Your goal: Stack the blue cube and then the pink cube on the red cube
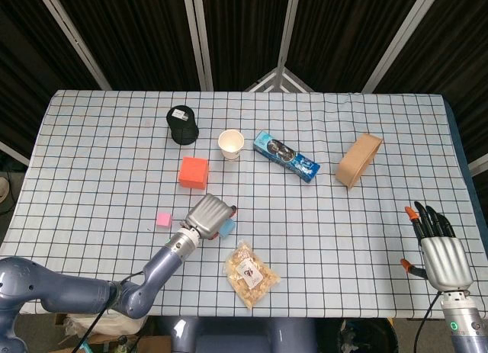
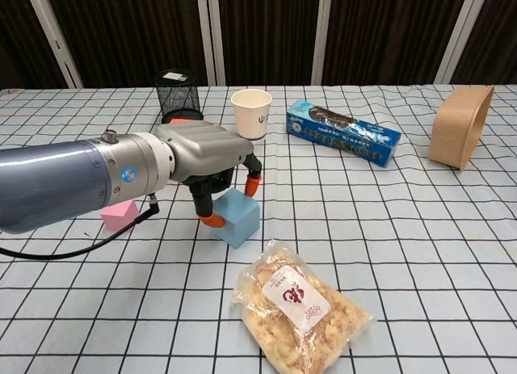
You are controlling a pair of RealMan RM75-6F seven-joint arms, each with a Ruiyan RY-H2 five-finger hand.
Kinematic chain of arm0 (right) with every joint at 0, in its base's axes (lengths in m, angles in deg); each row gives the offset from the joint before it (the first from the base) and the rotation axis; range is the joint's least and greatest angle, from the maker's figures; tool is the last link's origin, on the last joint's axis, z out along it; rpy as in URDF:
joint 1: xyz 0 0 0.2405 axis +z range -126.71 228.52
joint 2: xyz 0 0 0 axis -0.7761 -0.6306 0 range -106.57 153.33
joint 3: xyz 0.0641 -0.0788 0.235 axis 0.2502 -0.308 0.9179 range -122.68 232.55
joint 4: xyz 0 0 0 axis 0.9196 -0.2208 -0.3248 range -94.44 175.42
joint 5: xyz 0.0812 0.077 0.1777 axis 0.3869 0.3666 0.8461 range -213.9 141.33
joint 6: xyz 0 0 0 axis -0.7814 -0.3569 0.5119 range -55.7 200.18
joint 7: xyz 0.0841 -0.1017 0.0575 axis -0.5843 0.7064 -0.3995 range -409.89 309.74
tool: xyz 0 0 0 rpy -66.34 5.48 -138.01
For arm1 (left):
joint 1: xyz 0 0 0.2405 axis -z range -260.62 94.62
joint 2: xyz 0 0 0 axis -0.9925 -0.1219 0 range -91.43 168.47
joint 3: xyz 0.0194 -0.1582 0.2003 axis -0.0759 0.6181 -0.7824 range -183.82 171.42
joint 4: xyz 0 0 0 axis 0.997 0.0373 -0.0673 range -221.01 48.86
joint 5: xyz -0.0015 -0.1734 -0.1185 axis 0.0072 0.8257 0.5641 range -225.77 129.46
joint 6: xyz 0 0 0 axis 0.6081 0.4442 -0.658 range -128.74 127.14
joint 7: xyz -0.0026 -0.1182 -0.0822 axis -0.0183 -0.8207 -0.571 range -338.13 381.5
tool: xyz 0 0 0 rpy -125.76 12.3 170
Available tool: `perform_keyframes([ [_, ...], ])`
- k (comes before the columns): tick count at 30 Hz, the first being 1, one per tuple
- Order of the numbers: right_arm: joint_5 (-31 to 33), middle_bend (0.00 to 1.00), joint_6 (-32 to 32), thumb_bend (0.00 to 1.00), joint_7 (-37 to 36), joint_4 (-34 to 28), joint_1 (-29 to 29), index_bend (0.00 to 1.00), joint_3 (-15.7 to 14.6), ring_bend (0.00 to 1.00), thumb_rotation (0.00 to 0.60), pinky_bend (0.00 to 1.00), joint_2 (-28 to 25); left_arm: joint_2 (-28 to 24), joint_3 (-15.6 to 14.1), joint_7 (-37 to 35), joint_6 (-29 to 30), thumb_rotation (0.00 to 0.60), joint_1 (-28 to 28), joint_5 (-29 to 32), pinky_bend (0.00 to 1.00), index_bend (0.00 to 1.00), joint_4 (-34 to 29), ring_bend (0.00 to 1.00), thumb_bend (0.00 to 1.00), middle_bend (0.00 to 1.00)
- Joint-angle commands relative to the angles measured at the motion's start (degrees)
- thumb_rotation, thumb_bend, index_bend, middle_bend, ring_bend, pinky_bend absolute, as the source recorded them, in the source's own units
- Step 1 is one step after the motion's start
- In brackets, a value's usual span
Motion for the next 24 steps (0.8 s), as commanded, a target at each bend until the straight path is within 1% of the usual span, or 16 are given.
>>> perform_keyframes([
  [1,-0.02,0.0,0.06,0.11,-0.02,0.03,0.03,0.0,-0.03,0.0,0.6,0.13,0.02,-0.21,0.08,-0.14,0.07,0.6,0.01,-0.11,0.67,0.41,-0.24,0.69,0.26,0.9],
  [13,0.32,0.0,0.32,0.11,-0.23,0.1,0.07,0.0,0.02,0.0,0.6,0.13,0.01,-0.91,0.06,-0.08,-0.02,0.6,0.23,0.85,0.67,0.44,-1.08,0.69,0.28,0.9],
  [19,0.2,0.0,0.09,0.11,-0.57,0.17,-0.03,0.0,0.01,0.0,0.6,0.13,-0.09,-4.7,1.55,1.72,2.46,0.6,0.65,2.65,0.67,0.46,-5.57,0.68,0.28,0.89],
  [24,-0.13,0.0,-0.05,0.11,-0.46,0.05,-0.04,0.0,-0.11,0.0,0.6,0.13,-0.08,-10.98,4.62,7.4,7.21,0.6,2.5,11.2,0.67,0.46,-12.72,0.68,0.29,0.89],
])
